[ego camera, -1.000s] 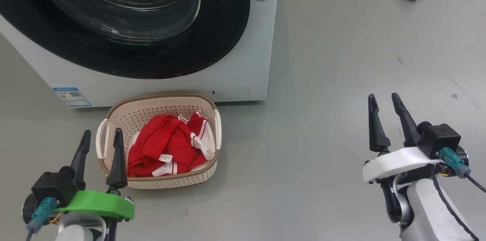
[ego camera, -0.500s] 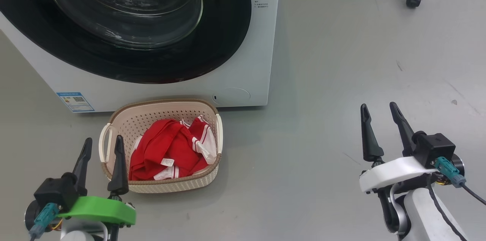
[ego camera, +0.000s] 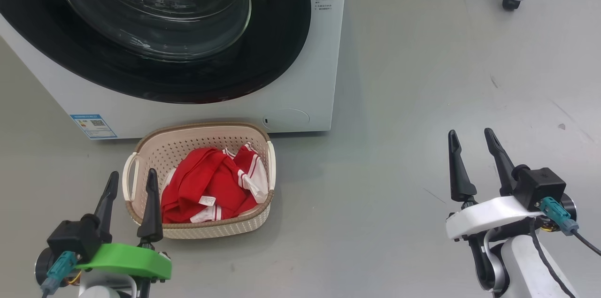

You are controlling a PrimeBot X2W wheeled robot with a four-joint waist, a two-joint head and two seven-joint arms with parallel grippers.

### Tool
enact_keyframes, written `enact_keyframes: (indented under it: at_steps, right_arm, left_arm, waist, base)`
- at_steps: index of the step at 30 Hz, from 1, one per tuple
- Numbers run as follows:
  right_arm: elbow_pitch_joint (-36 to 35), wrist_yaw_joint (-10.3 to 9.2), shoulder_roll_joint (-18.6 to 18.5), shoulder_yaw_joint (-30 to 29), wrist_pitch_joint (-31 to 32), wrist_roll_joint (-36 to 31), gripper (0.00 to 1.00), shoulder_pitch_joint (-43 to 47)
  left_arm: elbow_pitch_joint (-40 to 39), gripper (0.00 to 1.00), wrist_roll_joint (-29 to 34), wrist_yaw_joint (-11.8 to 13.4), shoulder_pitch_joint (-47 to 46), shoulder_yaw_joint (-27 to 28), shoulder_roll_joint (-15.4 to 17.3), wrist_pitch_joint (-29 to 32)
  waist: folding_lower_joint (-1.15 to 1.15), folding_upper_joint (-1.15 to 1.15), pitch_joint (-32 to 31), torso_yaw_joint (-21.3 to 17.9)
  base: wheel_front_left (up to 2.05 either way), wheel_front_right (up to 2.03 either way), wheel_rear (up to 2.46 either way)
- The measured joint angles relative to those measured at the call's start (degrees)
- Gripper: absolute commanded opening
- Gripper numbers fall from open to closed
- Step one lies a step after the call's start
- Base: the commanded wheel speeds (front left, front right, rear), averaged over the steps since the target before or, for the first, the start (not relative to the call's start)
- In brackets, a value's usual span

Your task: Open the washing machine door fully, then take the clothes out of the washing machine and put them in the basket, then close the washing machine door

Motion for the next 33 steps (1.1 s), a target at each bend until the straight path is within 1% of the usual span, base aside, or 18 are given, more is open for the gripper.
enact_keyframes:
  at_steps: [12, 24, 27, 33]
  right_arm:
    - [-0.1, 0.52, 0.3, -0.7, 0.0, -0.5, 1.0, 0.3]
    - [-0.1, 1.02, 0.6, -1.4, 0.0, -1.1, 1.0, 0.3]
    - [-0.1, 1.43, 0.7, -1.6, 0.0, -1.1, 1.0, 0.3]
    - [-0.1, 1.48, 0.9, -1.7, 0.0, -1.6, 1.0, 0.5]
  left_arm:
    - [-0.5, 1.0, -0.5, 0.0, 0.0, -1.1, 0.0, 0.0]
    - [-1.5, 1.0, -1.1, 0.0, 0.0, -1.0, 0.0, 0.0]
    - [-1.8, 1.0, -1.2, 0.0, 0.0, -0.9, 0.0, 0.0]
    - [-2.8, 1.0, -1.2, 0.0, 0.1, -0.7, 0.0, 0.0]
  waist:
    - [0.0, 0.0, 0.2, -0.2]
    - [0.0, 0.0, -0.2, -0.4]
    - [0.0, 0.0, -0.3, -0.4]
    - [0.0, 0.0, -0.4, -0.3]
  base:
    - [0.0, 0.0, 0.0]
    - [0.0, 0.0, 0.0]
    - [0.0, 0.0, 0.0]
    - [0.0, 0.0, 0.0]
